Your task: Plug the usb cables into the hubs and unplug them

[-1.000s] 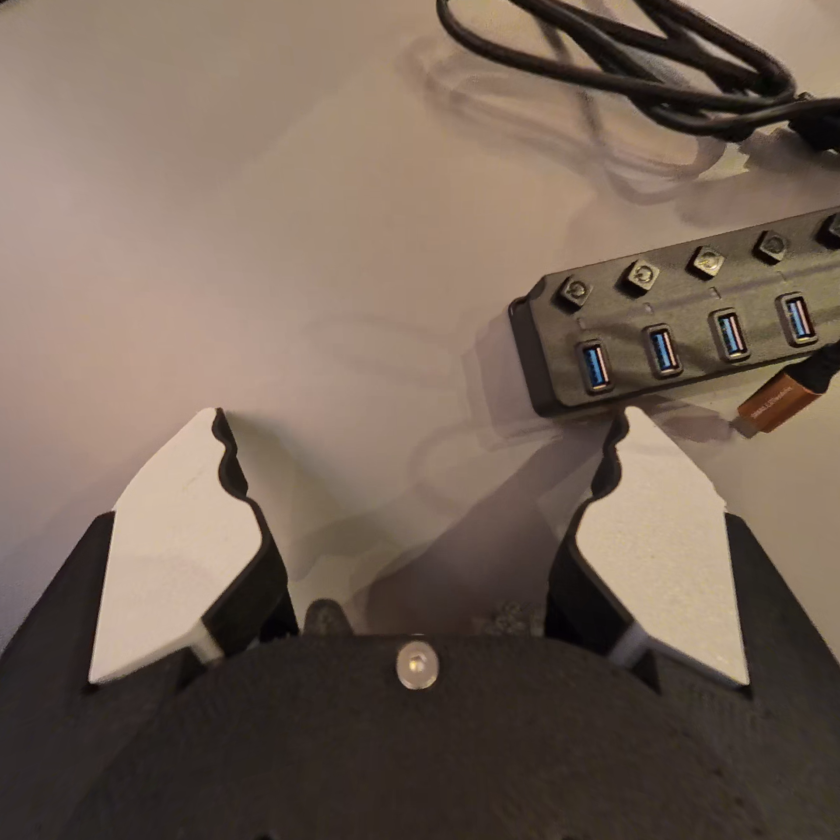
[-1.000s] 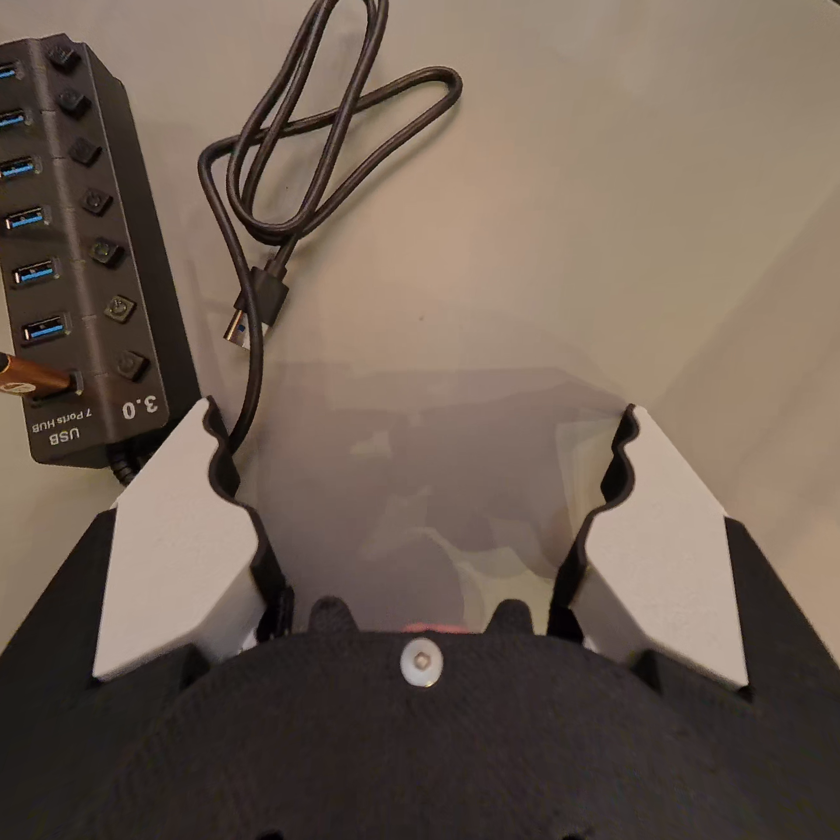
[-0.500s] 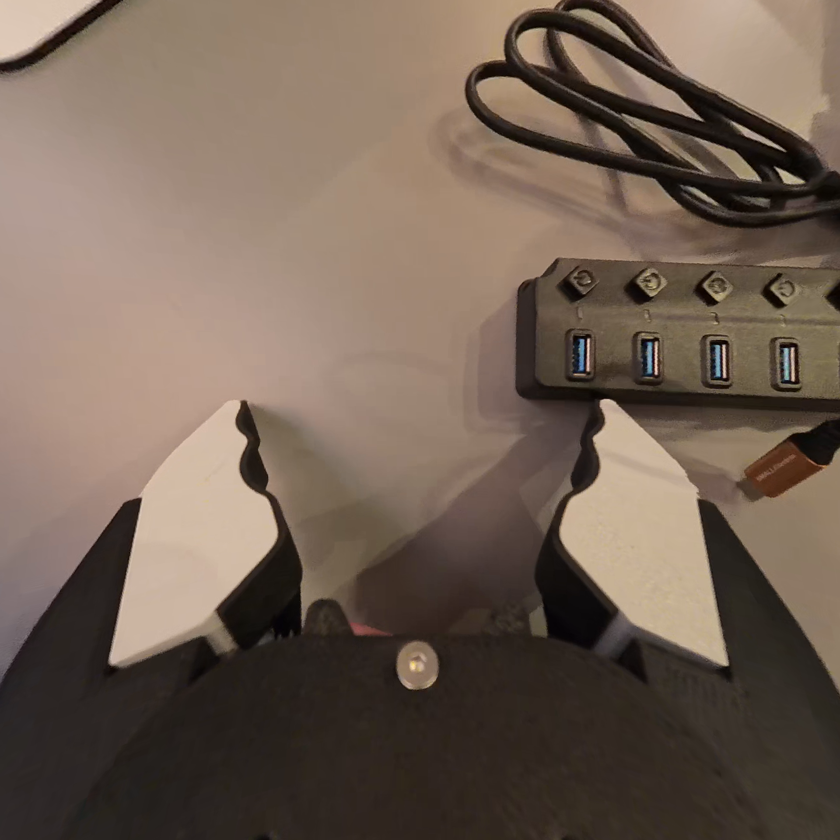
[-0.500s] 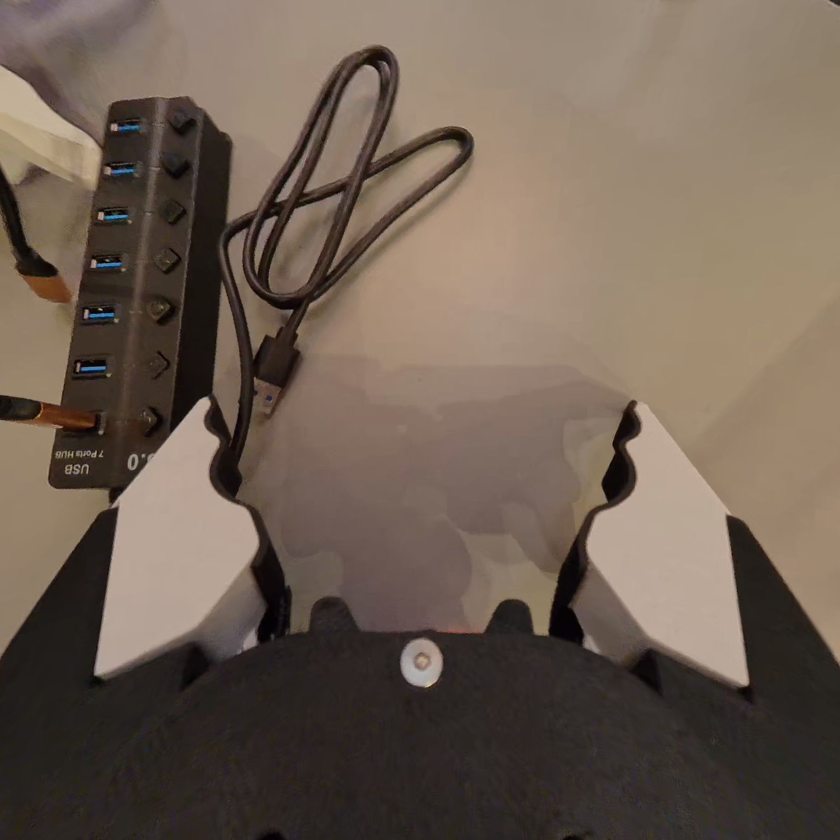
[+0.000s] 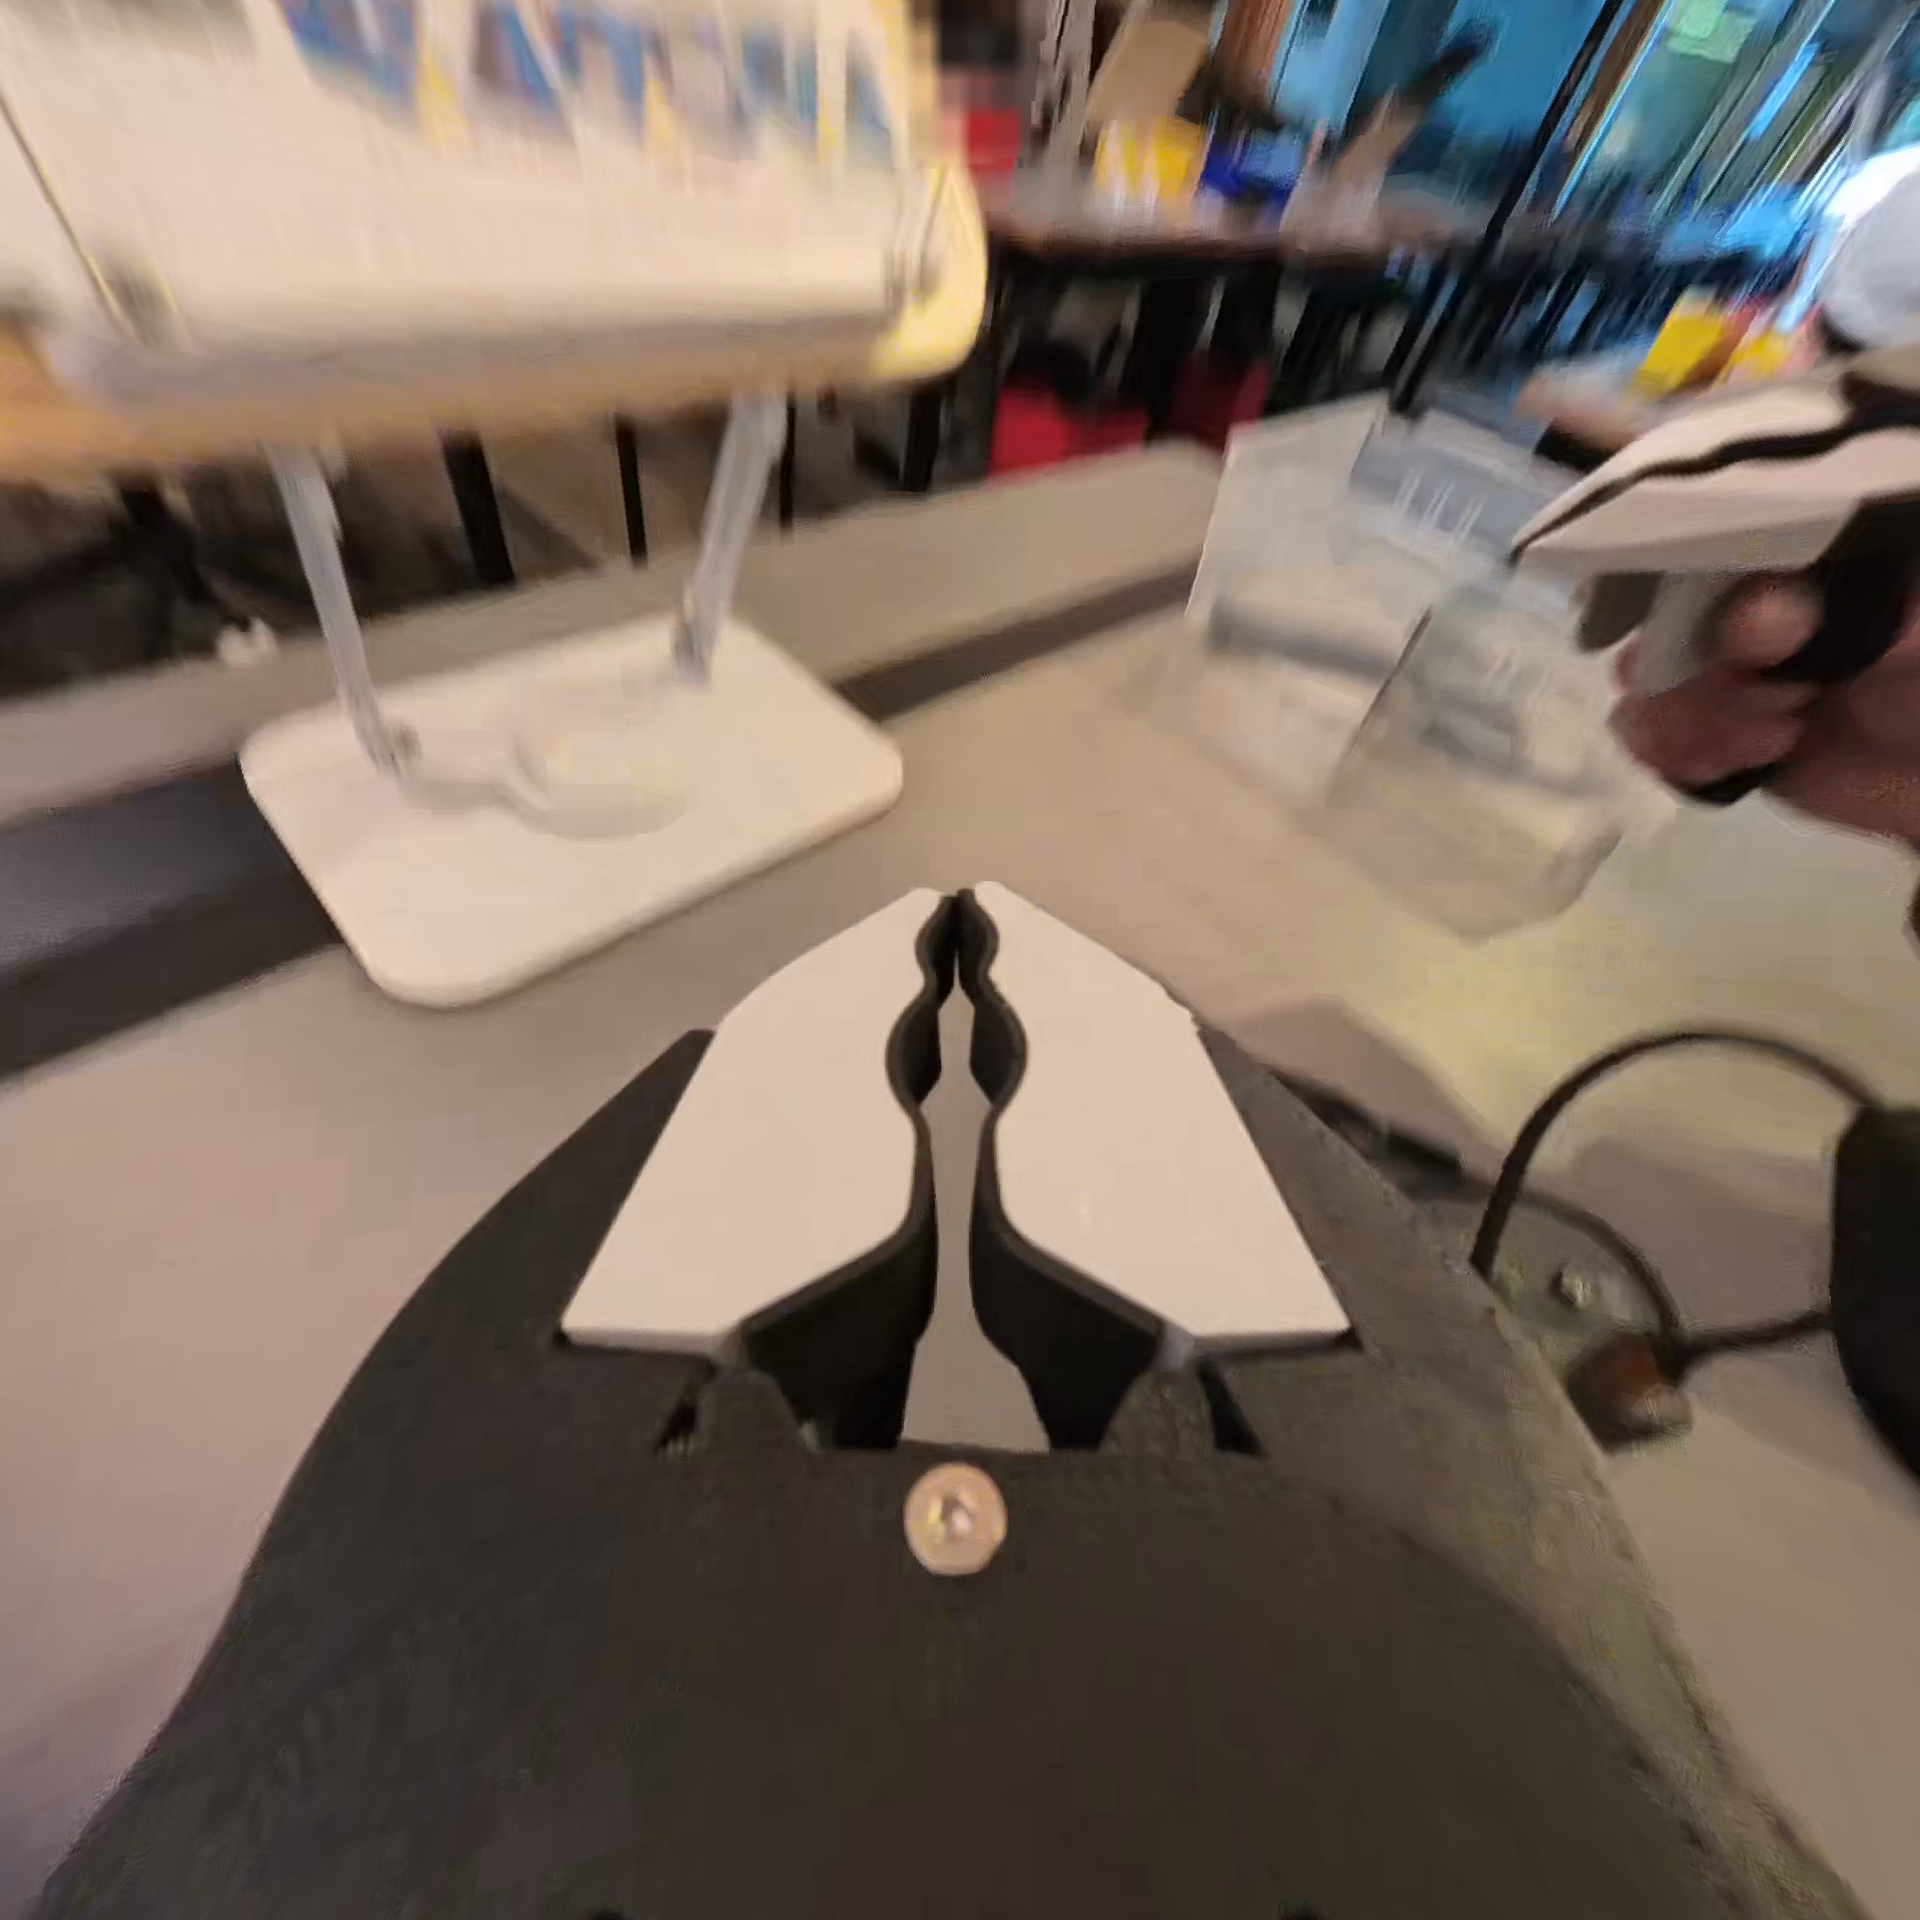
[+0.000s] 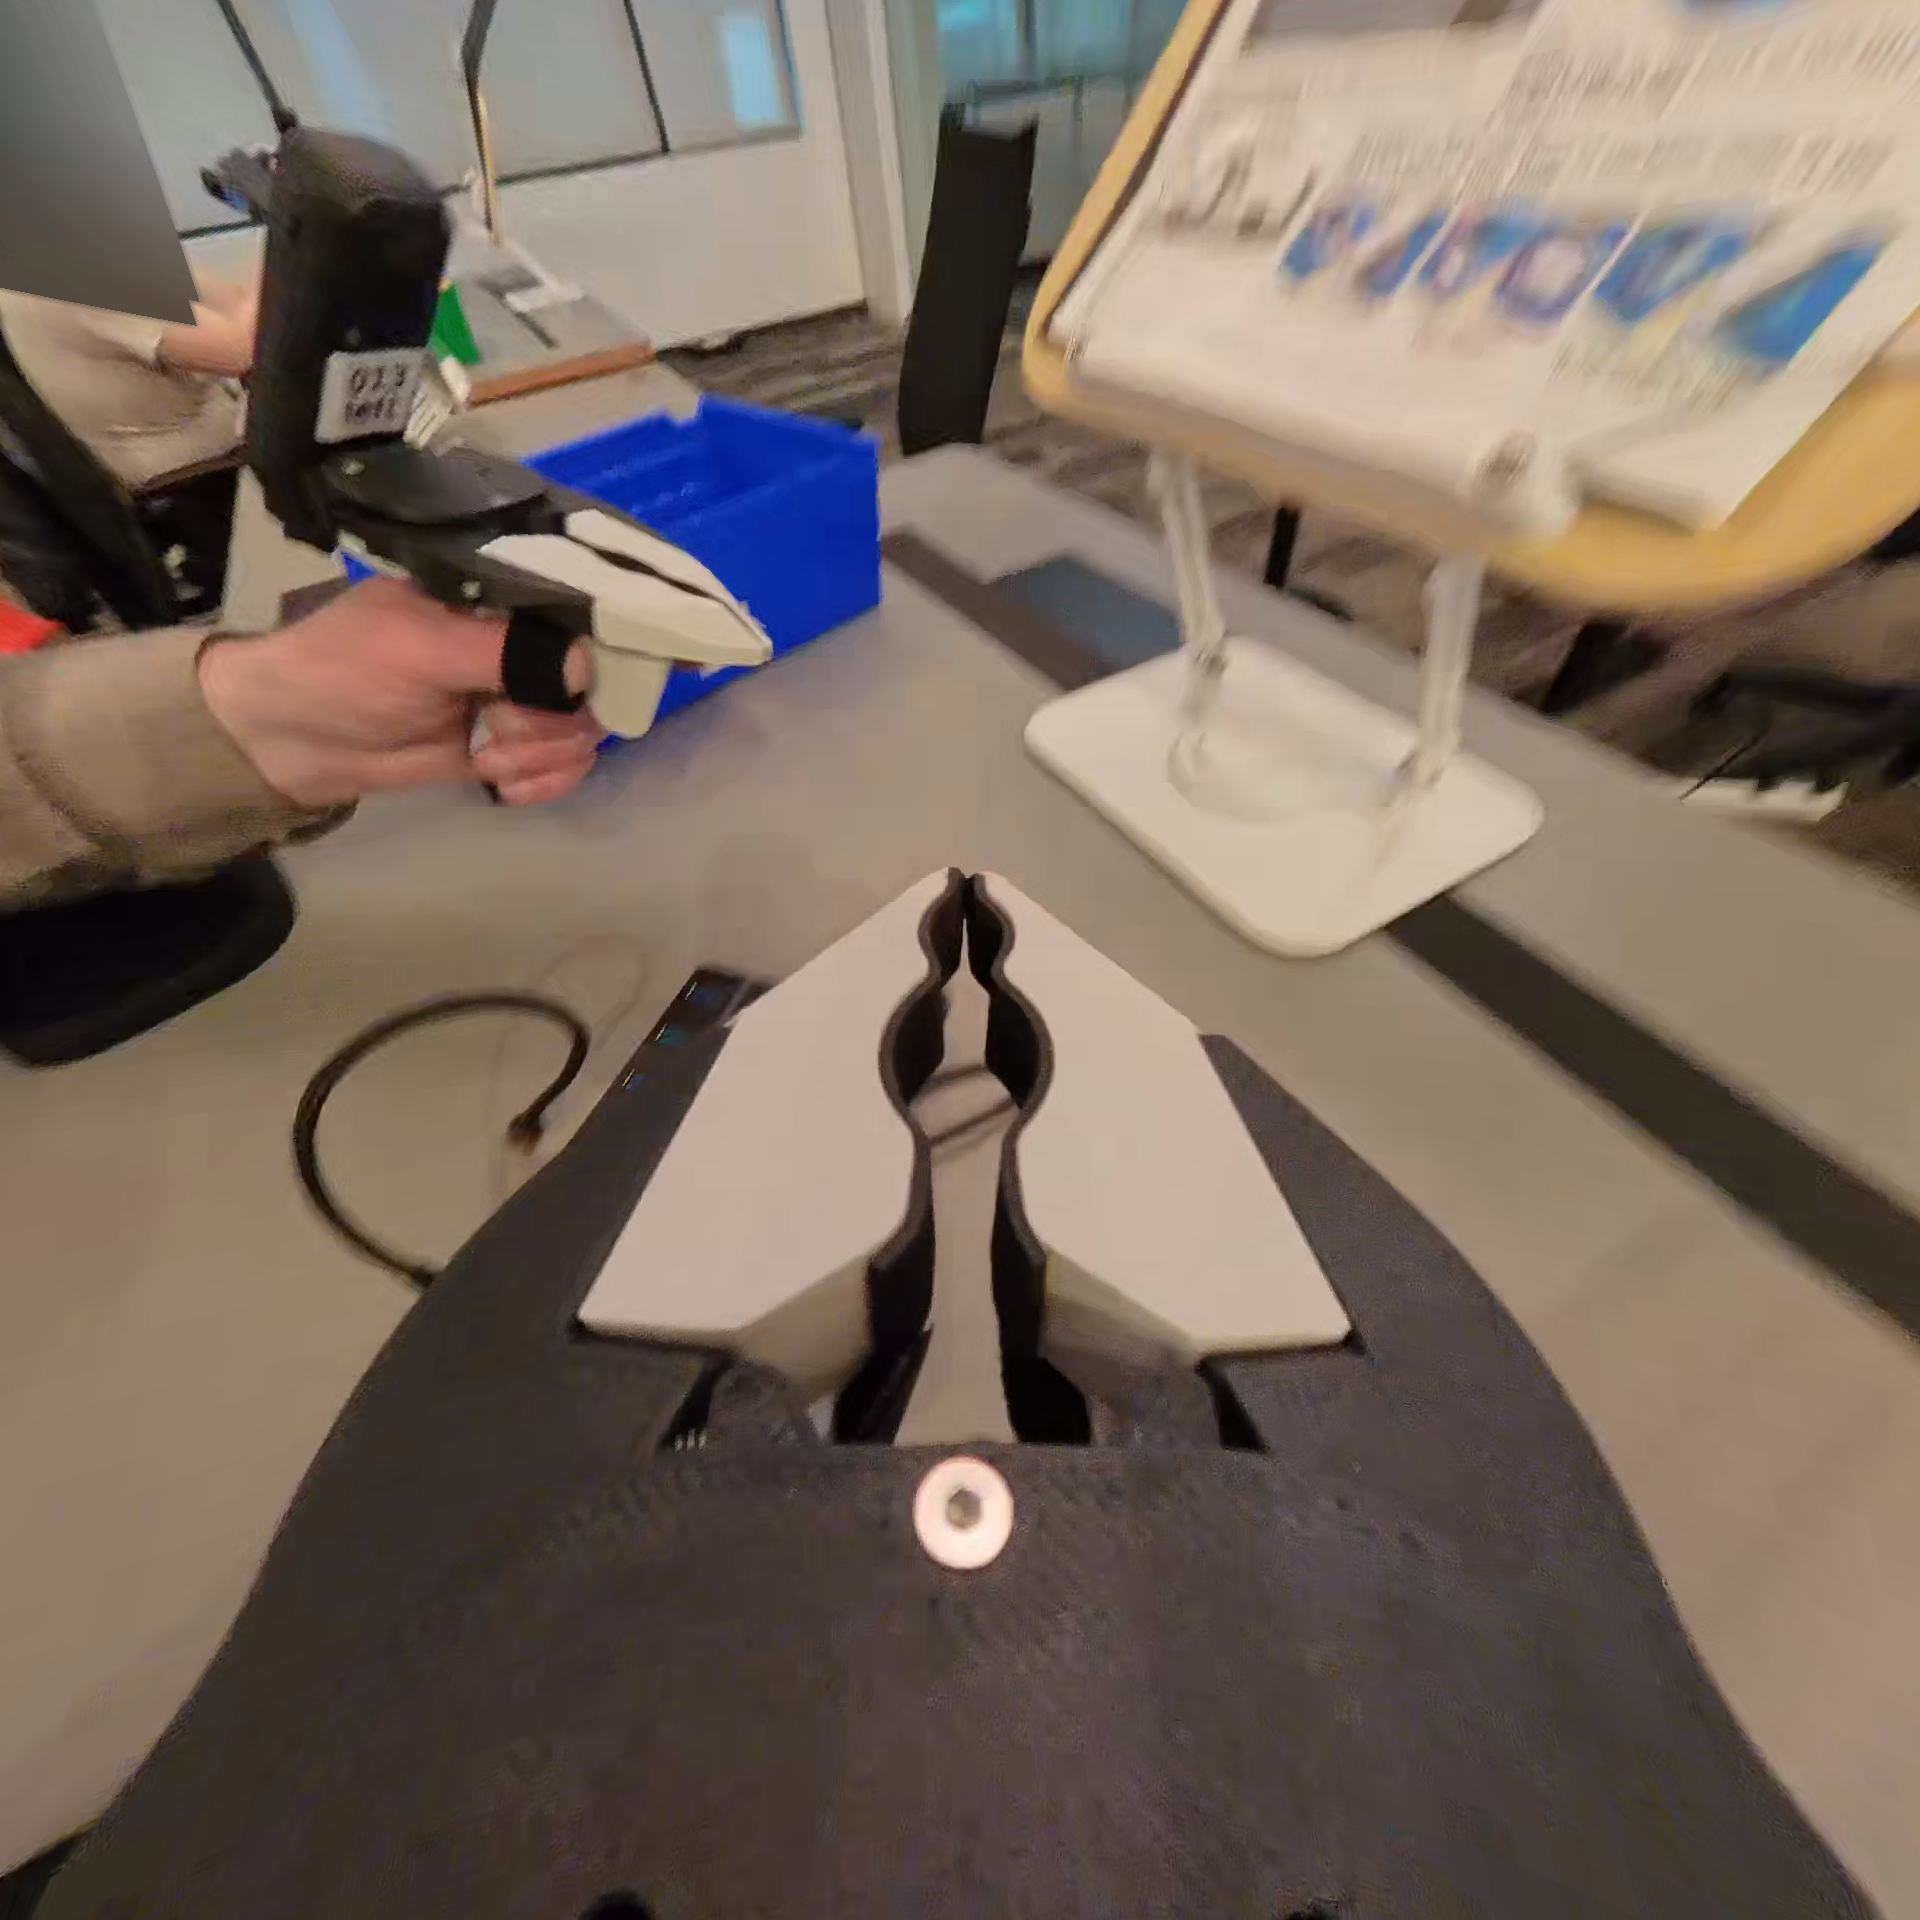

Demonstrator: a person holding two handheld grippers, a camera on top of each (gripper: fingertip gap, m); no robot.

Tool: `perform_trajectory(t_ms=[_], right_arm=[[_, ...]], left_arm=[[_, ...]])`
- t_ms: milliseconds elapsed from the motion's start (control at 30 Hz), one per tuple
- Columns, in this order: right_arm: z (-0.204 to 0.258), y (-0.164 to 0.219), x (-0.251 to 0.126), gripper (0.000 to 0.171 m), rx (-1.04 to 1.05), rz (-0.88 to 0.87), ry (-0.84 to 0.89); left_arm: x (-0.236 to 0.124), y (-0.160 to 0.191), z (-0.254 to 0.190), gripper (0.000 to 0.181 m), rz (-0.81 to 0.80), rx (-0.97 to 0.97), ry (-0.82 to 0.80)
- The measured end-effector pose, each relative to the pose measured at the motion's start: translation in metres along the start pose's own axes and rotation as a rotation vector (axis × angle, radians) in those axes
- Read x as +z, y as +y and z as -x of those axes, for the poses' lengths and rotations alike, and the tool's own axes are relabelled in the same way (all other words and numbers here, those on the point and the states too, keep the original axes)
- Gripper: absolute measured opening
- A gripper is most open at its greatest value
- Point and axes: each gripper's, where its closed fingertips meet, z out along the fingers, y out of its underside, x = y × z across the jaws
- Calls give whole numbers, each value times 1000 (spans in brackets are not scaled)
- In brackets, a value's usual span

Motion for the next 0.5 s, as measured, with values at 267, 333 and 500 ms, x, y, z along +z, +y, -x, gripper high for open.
perform_trajectory(t_ms=[267, 333, 500], right_arm=[[30, -147, -31, 0, -183, -541, -244], [30, -169, -41, 0, -236, -630, -253], [26, -223, -92, 37, -289, -910, -396]], left_arm=[[-19, -145, -31, 0, -504, 32, 198], [-29, -170, -48, 7, -581, 35, 327], [-41, -221, -69, 106, -701, -76, 593]])
